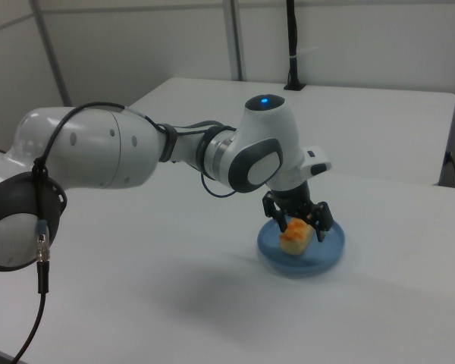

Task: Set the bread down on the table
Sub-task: 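Lower the gripper and close it around the orange-topped bread roll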

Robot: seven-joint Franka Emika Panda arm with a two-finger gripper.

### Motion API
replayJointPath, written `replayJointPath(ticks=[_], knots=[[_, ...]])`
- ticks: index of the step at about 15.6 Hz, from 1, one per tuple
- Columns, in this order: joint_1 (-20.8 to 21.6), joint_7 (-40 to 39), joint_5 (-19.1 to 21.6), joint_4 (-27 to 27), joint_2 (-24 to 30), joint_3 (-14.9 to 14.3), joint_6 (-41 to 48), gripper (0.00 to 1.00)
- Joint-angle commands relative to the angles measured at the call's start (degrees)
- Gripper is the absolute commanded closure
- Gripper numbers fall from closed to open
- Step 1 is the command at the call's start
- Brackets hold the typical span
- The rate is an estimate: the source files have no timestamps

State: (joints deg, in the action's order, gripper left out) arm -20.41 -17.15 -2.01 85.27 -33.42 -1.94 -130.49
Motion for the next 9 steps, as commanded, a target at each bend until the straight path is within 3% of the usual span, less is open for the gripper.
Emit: replayJointPath(ticks=[1, 4, 9], knots=[[-0.5, 0.2, -0.4, 1.0, 0.9, 1.3, 2.0, 0.0], [-0.4, 2.8, -0.7, 1.0, -1.6, 2.9, -1.5, 0.0], [-0.2, 5.3, -0.7, 1.0, -2.7, 3.0, -4.4, 0.0]])
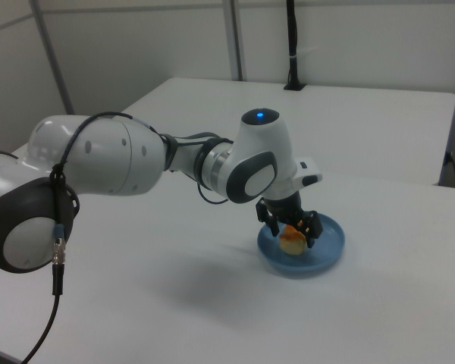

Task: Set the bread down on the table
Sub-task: 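Lower the gripper and close it around the orange-topped bread roll, then lift the bread off the plate and carry it beside the plate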

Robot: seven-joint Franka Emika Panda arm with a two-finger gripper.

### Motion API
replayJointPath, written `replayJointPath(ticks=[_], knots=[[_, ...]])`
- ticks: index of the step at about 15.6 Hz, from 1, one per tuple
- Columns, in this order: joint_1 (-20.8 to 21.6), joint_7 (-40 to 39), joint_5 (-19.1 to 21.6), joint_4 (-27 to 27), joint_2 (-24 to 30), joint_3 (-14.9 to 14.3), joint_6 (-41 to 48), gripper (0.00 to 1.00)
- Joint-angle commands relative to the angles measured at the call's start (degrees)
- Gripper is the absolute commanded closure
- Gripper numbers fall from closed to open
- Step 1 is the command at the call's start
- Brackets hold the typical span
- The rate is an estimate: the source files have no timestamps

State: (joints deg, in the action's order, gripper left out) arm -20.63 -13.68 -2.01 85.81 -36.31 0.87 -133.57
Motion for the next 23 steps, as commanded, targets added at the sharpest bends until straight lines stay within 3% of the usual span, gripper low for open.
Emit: replayJointPath(ticks=[1, 2, 4, 5, 8, 12, 16, 23], knots=[[0.0, 1.8, -0.7, 0.3, 0.1, 0.2, -1.9, 0.02], [0.0, 1.8, -0.6, 0.0, 0.0, 0.2, -2.4, 0.12], [-0.1, 1.9, -0.5, -0.6, -0.5, 0.2, -2.6, 0.46], [-0.2, 1.9, -0.5, -0.7, -0.5, 0.2, -2.6, 0.57], [-0.2, 1.4, -0.5, -0.6, -0.1, 0.2, -2.5, 0.74], [0.1, 0.0, -0.9, 0.7, 5.2, 0.2, 0.9, 0.73], [6.4, -0.4, -2.1, 3.8, 9.3, 0.2, 5.0, 0.72], [17.8, 15.2, -9.6, 7.9, 8.6, 0.2, 4.6, 0.69]])
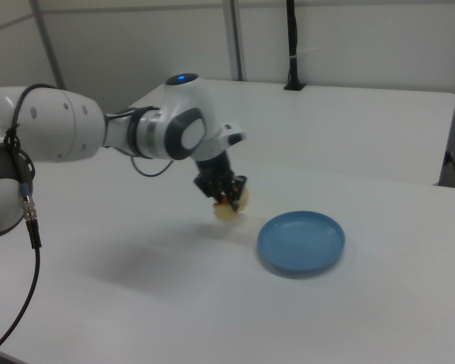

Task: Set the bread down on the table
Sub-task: 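Lift the bread off the plate and carry it beside the plate, then lower the bread onto the table and open the gripper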

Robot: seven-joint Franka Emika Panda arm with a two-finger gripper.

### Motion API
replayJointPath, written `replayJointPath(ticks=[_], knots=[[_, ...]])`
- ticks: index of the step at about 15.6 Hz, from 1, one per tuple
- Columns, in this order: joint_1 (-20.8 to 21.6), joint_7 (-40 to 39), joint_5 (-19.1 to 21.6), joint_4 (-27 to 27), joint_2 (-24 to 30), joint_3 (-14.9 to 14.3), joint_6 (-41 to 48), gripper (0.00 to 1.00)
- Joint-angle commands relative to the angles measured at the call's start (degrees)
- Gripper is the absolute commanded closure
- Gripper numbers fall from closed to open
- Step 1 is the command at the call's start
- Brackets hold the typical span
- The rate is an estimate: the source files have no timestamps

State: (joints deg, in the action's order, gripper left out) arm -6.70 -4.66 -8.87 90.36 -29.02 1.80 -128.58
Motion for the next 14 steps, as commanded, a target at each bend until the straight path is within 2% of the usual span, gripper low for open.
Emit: replayJointPath(ticks=[1, 3, 4, 6, 7, 11, 14], knots=[[4.9, 7.4, -2.9, 3.3, 1.2, -0.7, -0.4, 0.68], [6.5, 9.3, -2.9, 3.8, 1.1, -0.7, -0.5, 0.67], [7.1, 10.2, -2.9, 3.9, 1.0, -0.7, -0.6, 0.57], [7.5, 10.9, -2.9, 3.9, 0.4, -0.7, -0.6, 0.09], [7.7, 10.8, -3.0, 3.9, 0.4, -0.7, -0.6, 0.0], [7.9, 10.6, -3.0, 3.3, 1.2, -0.7, -0.1, 0.0], [9.7, 10.9, -2.7, 3.0, 4.1, -0.7, 2.6, 0.0]])
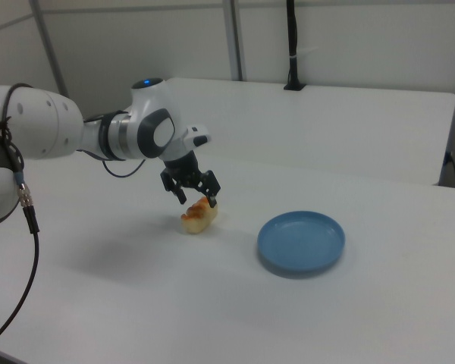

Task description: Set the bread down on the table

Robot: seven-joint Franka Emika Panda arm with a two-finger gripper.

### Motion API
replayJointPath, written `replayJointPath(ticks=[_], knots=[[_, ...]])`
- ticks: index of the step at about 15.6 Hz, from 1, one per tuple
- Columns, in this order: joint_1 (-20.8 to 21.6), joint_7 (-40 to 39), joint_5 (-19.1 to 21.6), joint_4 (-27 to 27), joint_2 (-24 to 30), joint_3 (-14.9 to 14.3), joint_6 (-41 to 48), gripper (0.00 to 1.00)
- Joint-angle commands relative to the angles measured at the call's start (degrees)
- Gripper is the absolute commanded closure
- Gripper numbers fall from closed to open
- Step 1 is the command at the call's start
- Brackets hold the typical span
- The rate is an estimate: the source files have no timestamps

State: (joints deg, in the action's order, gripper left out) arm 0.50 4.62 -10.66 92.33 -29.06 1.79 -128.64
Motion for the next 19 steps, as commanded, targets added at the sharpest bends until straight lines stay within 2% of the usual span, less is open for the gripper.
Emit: replayJointPath(ticks=[1, 4, 7, 11, 14, 16, 19], knots=[[2.7, 1.6, -0.5, 0.8, 5.7, -0.7, 5.5, 0.0], [2.8, 1.7, -0.1, 0.9, 11.7, 0.1, 12.9, 0.0], [2.8, 1.7, 0.6, 0.9, 18.9, 0.8, 24.1, 0.0], [2.6, 1.5, 1.9, 1.0, 25.3, 1.0, 32.9, 0.0], [2.2, 1.6, 2.6, 1.5, 28.1, 1.1, 33.6, 0.0], [2.0, 1.6, 4.8, 1.5, 28.4, 1.0, 33.6, 0.0], [1.7, 1.6, 5.4, 1.4, 28.5, 1.0, 33.7, 0.0]])
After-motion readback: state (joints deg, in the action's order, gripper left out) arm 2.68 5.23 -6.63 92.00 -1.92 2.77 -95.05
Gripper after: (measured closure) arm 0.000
